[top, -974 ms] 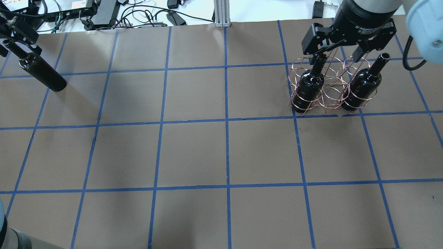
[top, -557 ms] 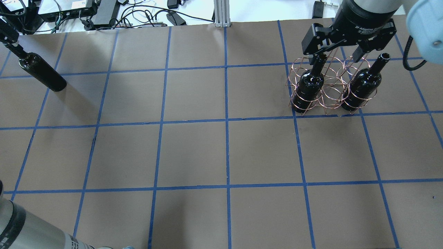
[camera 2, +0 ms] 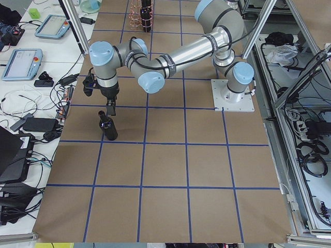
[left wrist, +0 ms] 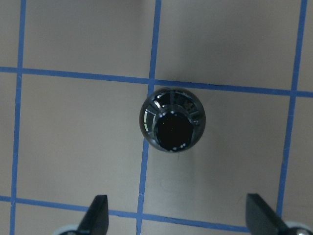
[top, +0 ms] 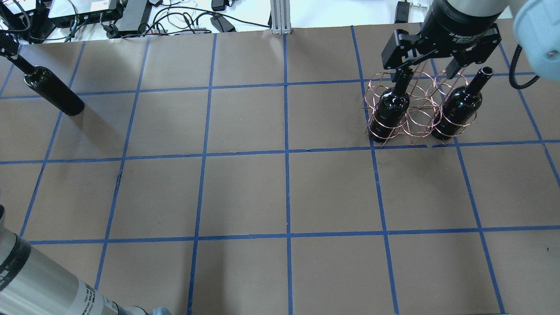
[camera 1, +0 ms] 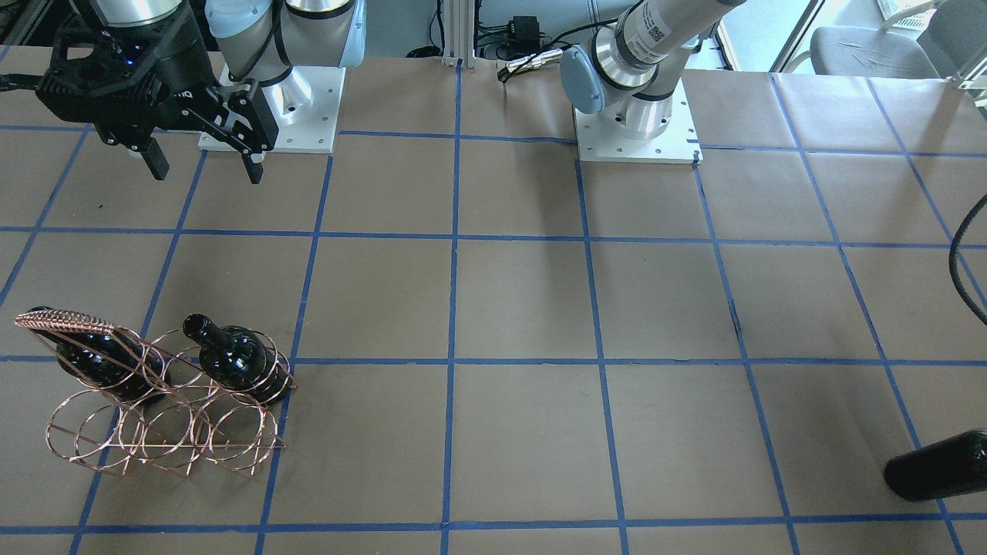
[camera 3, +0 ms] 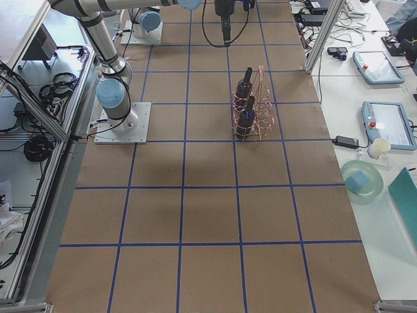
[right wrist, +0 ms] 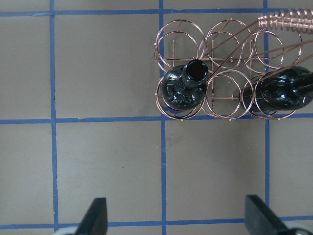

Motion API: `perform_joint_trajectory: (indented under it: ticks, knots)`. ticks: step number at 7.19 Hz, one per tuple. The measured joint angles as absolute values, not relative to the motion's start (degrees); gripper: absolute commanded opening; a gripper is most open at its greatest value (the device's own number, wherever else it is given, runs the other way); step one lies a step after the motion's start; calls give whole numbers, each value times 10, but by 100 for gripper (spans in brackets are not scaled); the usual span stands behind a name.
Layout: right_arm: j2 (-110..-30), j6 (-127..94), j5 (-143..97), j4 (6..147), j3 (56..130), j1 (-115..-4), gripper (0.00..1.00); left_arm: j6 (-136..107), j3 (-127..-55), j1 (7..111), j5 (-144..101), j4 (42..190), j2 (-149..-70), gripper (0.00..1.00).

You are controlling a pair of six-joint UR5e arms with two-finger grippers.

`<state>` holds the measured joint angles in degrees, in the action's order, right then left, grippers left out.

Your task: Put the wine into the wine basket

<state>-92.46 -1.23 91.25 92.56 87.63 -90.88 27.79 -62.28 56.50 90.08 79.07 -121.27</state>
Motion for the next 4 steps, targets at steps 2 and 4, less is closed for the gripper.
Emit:
perform_joint_trajectory:
  ticks: [2, 4]
  knots:
    - [-925, -12, 912, 926, 876, -909, 100, 277, -611, 564, 890, 768, -1236, 100]
    - [-925, -12, 912, 925, 876, -909, 100, 273, -608, 563, 873, 756, -1247, 98]
